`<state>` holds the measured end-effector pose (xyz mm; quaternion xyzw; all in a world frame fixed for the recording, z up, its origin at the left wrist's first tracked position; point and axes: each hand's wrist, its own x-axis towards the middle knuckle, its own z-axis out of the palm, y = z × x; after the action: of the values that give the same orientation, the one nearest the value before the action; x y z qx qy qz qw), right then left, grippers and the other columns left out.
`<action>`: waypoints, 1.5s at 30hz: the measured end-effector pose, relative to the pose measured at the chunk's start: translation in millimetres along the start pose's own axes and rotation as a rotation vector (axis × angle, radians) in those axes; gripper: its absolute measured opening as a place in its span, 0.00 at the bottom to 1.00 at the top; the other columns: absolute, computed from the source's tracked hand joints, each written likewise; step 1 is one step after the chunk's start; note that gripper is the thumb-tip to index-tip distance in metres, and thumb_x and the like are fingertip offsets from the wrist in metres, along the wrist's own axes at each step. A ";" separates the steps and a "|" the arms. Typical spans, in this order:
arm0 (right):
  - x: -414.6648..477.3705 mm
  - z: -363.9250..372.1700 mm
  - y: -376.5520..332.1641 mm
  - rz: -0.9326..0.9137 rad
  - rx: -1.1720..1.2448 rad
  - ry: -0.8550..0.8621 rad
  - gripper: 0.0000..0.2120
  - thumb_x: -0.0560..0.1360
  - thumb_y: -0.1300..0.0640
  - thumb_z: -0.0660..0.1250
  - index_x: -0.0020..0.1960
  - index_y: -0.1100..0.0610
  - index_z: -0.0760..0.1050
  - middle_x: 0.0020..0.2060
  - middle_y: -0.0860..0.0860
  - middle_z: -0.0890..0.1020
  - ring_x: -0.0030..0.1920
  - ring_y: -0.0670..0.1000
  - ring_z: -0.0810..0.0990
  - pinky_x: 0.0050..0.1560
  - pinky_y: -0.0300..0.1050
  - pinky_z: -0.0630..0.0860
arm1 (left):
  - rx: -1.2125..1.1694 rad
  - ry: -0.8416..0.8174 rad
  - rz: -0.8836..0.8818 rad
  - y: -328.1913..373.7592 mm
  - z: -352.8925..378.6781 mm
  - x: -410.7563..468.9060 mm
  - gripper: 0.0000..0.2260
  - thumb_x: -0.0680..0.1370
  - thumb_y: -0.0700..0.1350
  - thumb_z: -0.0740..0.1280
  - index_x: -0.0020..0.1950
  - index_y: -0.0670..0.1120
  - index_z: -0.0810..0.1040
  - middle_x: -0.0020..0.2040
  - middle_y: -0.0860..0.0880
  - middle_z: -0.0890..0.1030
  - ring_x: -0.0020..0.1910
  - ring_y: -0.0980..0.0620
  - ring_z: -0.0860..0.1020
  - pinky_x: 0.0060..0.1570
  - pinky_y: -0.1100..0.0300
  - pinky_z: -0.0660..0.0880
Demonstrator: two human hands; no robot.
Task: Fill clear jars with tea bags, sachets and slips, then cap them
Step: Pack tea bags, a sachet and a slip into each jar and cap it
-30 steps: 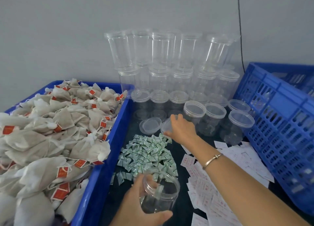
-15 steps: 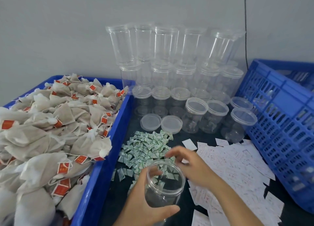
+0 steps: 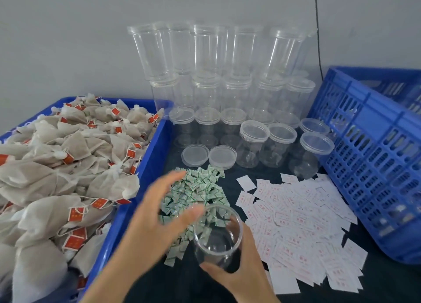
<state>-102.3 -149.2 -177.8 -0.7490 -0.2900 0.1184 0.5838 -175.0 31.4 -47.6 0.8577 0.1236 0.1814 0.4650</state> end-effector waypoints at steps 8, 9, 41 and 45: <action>16.6 9.2 -0.5 -0.023 0.045 0.109 0.45 0.64 0.38 0.79 0.73 0.30 0.57 0.66 0.31 0.69 0.68 0.35 0.69 0.61 0.23 0.66 | 0.897 0.136 -0.305 -45.4 -84.2 80.4 0.13 0.79 0.37 0.62 0.63 0.41 0.75 0.64 0.41 0.74 0.63 0.42 0.72 0.60 0.49 0.71; 15.9 9.5 0.7 -0.027 0.040 0.114 0.45 0.64 0.39 0.80 0.73 0.30 0.57 0.66 0.32 0.70 0.68 0.35 0.69 0.61 0.23 0.66 | 1.062 0.020 -0.342 -51.5 -87.5 82.7 0.13 0.79 0.39 0.61 0.63 0.41 0.74 0.65 0.41 0.73 0.63 0.42 0.71 0.59 0.50 0.71; 15.7 8.5 10.8 -0.020 -0.042 0.114 0.49 0.64 0.36 0.79 0.77 0.42 0.57 0.66 0.37 0.71 0.69 0.41 0.71 0.64 0.30 0.69 | 0.315 0.255 0.096 -3.6 -47.0 65.9 0.04 0.77 0.43 0.67 0.47 0.52 0.77 0.43 0.59 0.80 0.44 0.61 0.78 0.44 0.68 0.73; 16.2 8.9 7.9 -0.050 -0.058 0.128 0.46 0.65 0.40 0.79 0.75 0.35 0.56 0.65 0.36 0.70 0.69 0.40 0.70 0.62 0.26 0.67 | 0.892 0.104 -0.171 -52.8 -81.1 71.1 0.08 0.77 0.40 0.65 0.56 0.46 0.77 0.53 0.47 0.78 0.49 0.48 0.75 0.50 0.51 0.75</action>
<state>-91.5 -133.9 -185.2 -0.7643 -0.2739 0.0474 0.5819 -147.6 147.9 -37.4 0.9506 0.2831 0.1141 0.0569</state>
